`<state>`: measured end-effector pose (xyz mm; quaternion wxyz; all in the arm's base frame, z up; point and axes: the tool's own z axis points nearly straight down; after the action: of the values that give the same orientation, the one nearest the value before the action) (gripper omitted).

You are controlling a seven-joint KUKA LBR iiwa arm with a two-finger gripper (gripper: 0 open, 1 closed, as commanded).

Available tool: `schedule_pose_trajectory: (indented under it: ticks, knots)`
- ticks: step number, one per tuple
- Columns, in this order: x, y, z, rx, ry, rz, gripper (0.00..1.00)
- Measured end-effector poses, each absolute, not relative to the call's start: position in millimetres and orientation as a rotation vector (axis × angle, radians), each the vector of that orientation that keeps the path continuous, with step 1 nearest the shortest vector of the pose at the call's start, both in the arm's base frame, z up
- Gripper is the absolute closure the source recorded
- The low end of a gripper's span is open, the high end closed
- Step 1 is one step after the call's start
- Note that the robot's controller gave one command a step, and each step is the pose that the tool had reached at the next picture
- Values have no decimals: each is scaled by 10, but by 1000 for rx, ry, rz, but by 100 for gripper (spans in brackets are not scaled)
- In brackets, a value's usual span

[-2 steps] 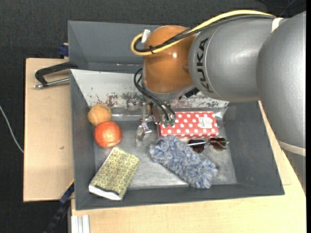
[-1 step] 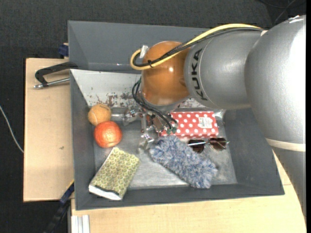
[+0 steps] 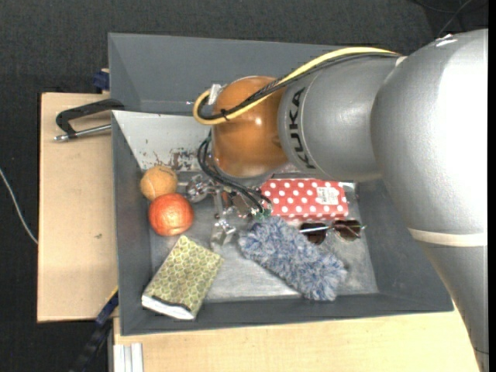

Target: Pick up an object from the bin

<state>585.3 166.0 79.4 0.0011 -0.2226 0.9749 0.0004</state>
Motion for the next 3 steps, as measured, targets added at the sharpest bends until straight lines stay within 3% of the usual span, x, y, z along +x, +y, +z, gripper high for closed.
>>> schedule_pose_trajectory:
  ticks: [1, 2, 3]
  knots:
    - [5404, 1979, 1000, -947, 2994, -17, 0]
    - [5292, 2256, 921, -989, 2972, 2, 0]
    - [5341, 2290, 796, -1061, 2955, -13, 100]
